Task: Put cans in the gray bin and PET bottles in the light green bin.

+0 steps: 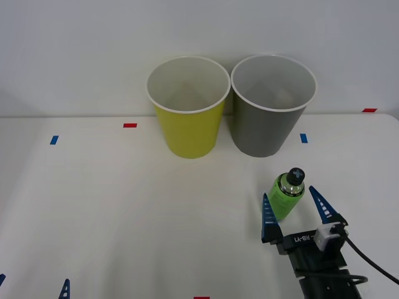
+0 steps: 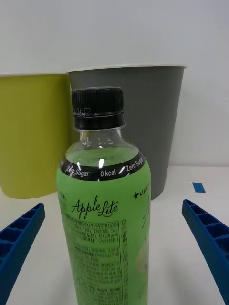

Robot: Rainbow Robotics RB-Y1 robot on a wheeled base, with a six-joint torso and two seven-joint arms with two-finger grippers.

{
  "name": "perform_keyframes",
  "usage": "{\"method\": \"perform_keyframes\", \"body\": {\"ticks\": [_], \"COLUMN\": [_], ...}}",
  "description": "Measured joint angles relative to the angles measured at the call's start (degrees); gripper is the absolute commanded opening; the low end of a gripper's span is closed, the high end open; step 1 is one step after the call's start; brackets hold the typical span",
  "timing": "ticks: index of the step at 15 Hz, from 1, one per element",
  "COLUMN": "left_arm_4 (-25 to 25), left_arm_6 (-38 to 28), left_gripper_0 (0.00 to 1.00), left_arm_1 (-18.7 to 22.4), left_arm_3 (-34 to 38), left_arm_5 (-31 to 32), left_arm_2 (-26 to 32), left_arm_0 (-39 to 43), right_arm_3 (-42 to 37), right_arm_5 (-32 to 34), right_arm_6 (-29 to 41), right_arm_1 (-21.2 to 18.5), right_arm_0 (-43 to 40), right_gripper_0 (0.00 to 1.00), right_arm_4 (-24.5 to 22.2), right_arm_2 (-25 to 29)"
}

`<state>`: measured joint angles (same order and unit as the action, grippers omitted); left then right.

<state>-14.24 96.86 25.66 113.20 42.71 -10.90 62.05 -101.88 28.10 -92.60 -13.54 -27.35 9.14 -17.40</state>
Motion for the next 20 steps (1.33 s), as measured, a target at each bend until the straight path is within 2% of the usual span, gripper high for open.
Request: {"method": "perform_keyframes", "body": {"ticks": [8,9,10,11,13,16,20], "left_arm_4": [0.0,0.0,0.0,0.0,0.0,0.0,0.0], "left_arm_6": [0.0,0.0,0.0,0.0,0.0,0.0,0.0], "left_gripper_0": [1.0,1.0,1.0,1.0,1.0,1.0,1.0], "left_arm_1": [0.0,0.0,0.0,0.0,0.0,0.0,0.0], "left_arm_3": [0.0,0.0,0.0,0.0,0.0,0.0,0.0], "left_arm_5": [0.0,0.0,0.0,0.0,0.0,0.0,0.0], "left_arm_2": [0.0,0.0,0.0,0.0,0.0,0.0,0.0], "left_arm_0": [0.0,0.0,0.0,0.0,0.0,0.0,0.0], "right_arm_3": [0.0,0.0,0.01,0.01,-0.01,0.0,-0.02], "right_arm_5": [-4.67,-4.97,-5.1,-5.14,-5.16,-5.17,-5.15], "right_arm_6": [-0.2,-0.16,-0.16,-0.17,-0.1,0.06,0.0], "right_arm_1": [1.39,1.48,1.54,1.57,1.7,1.84,2.1], "right_arm_0": [3.47,3.6,3.62,3.64,3.7,3.71,3.64], "right_gripper_0": [1.0,0.96,0.26,0.14,0.12,0.02,0.0], "right_arm_4": [0.0,0.0,0.0,0.02,0.33,0.66,0.78], "right_arm_2": [1.54,1.64,1.71,1.73,1.67,1.61,1.67]}}
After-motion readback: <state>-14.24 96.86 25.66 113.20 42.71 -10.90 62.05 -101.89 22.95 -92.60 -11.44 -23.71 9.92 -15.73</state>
